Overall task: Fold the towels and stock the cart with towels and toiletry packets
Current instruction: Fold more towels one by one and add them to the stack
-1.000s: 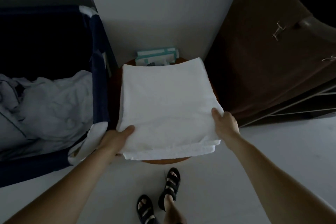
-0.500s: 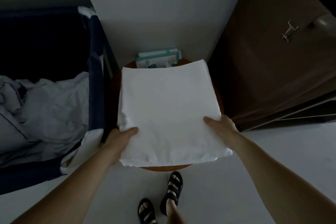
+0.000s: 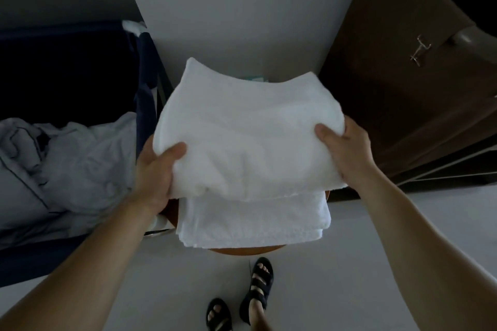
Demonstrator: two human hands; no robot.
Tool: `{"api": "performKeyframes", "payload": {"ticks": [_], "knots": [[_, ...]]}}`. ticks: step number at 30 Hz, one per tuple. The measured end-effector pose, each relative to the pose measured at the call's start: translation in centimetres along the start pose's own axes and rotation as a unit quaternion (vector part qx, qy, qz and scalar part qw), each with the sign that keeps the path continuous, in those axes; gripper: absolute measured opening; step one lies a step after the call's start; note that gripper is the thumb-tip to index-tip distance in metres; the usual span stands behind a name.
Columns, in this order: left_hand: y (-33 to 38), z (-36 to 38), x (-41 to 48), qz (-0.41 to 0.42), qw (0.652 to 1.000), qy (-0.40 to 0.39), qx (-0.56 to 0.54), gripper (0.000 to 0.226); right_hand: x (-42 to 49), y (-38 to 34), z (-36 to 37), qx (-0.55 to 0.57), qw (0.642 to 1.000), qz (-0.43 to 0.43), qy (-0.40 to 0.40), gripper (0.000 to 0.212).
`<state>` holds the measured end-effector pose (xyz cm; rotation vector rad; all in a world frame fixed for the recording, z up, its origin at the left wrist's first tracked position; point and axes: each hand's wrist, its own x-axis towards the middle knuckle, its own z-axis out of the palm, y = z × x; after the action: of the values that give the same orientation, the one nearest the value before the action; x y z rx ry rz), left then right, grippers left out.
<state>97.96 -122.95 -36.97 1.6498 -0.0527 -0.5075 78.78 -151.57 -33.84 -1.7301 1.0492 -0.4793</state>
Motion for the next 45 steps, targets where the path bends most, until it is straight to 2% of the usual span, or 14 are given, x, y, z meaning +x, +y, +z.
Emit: {"api": "performKeyframes", "payload": {"ticks": [2, 4, 5, 7, 12, 17, 21, 25, 32, 34, 36, 38, 41, 45], "knots": [[-3.7, -0.1, -0.7, -0.043, 0.992, 0.023, 0.114, 0.047, -0.2, 3.3, 0.4, -0.017, 0.998, 0.064, 0.006, 0.03], [-7.9, 0.0, -1.3, -0.101, 0.963, 0.02, 0.249, 0.045, -1.3, 7.2, 1.5, -0.048, 0.981, 0.181, -0.04, 0.045], [-9.6, 0.0, -1.5, -0.129, 0.95, 0.019, 0.283, 0.044, -2.0, 9.1, 2.1, -0.074, 0.97, 0.223, -0.062, 0.051], [-11.5, 0.2, -1.6, -0.165, 0.939, 0.033, 0.3, 0.046, -2.8, 11.6, 2.7, -0.123, 0.961, 0.24, -0.053, 0.054], [-11.5, 0.7, -0.6, -0.155, 0.921, 0.028, 0.356, 0.049, -2.5, 12.2, 3.2, -0.219, 0.951, 0.217, -0.02, 0.06], [-9.9, 0.3, -1.2, -0.072, 0.946, 0.109, 0.297, 0.039, -0.5, 9.5, 2.0, -0.228, 0.964, 0.138, 0.0, 0.042], [-11.4, 0.2, -3.0, -0.069, 0.956, 0.12, 0.26, 0.038, -0.7, 10.3, 1.7, -0.224, 0.961, 0.16, -0.017, 0.049], [-13.3, 0.5, -2.7, -0.094, 0.934, 0.102, 0.328, 0.044, -3.4, 13.9, 3.9, -0.239, 0.953, 0.184, -0.016, 0.052], [-13.4, 0.7, -2.4, -0.096, 0.915, 0.095, 0.381, 0.039, -3.9, 14.3, 4.6, -0.306, 0.944, 0.117, 0.044, 0.049], [-13.1, 0.7, -3.2, -0.061, 0.894, 0.1, 0.432, 0.036, -4.3, 13.7, 4.7, -0.342, 0.937, 0.046, 0.057, 0.059], [-12.8, 1.0, -3.8, 0.033, 0.85, 0.078, 0.52, 0.052, -4.8, 13.1, 5.1, -0.407, 0.91, -0.063, 0.04, 0.072], [-12.4, 2.0, -3.7, 0.13, 0.8, 0.018, 0.585, 0.069, -5.0, 12.8, 6.2, -0.473, 0.871, -0.132, -0.017, 0.076], [-13.0, 3.8, -2.0, 0.202, 0.749, -0.083, 0.626, 0.076, -5.2, 13.5, 8.1, -0.523, 0.833, -0.149, -0.105, 0.077], [-16.1, 3.6, -0.6, 0.17, 0.746, -0.132, 0.63, 0.076, -5.1, 15.0, 8.5, -0.536, 0.822, -0.13, -0.145, 0.077]]}}
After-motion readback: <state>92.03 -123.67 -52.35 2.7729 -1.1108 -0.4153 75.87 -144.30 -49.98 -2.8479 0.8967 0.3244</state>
